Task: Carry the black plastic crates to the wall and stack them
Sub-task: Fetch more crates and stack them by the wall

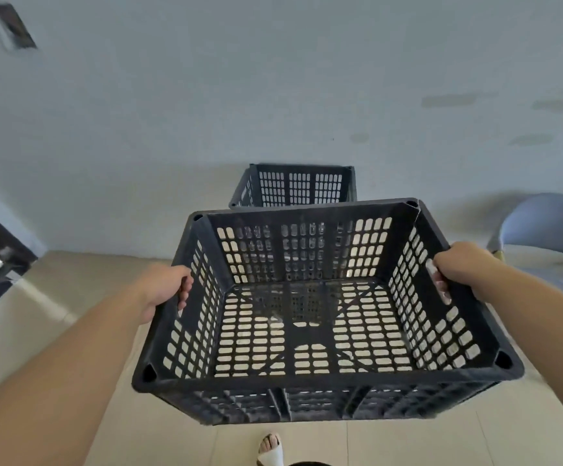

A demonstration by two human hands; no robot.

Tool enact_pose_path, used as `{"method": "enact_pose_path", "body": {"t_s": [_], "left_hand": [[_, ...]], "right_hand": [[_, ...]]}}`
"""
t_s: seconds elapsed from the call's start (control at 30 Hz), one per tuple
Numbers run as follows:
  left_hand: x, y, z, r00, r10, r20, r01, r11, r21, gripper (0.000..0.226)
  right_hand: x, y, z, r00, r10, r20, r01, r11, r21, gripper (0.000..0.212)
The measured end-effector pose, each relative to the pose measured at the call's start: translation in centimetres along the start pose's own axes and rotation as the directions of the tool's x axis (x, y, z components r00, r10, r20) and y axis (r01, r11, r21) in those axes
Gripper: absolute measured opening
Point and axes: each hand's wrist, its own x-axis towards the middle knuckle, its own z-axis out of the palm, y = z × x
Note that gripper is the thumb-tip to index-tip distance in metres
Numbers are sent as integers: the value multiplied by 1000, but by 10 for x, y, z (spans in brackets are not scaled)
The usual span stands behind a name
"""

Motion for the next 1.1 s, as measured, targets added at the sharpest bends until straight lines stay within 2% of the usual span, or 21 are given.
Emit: {"method": "enact_pose_path", "body": {"t_s": [0.07, 0.17, 0.3, 0.43, 0.63, 0.8, 1.1], "left_hand": [[29, 37, -14, 999, 41, -29, -42, 999, -17, 31], [72, 87, -35, 997, 76, 1, -76, 997, -1, 33], [124, 152, -57, 991, 131, 14, -131, 991, 14, 35], [168, 207, -65, 984, 176, 6, -176, 983, 56, 34], [235, 279, -65, 985, 170, -24, -168, 984, 65, 32], [291, 339, -56, 981, 185, -62, -180, 980, 84, 32], [393, 406, -40, 985, 169, -46, -164, 982, 99, 33]], "right_hand": [[19, -35, -3, 998, 6, -55, -4, 999, 35, 10], [39, -85, -7, 994, 6, -105, -3, 1000, 30, 23], [71, -141, -11, 992, 30, -123, -17, 995, 98, 28], [115, -189, -18, 996, 25, -90, -11, 989, 148, 24], [196, -252, -27, 998, -15, -68, 27, 986, 166, 15], [267, -299, -39, 997, -46, -68, 55, 989, 137, 20], [368, -363, -36, 995, -16, -102, 29, 992, 126, 16]]}}
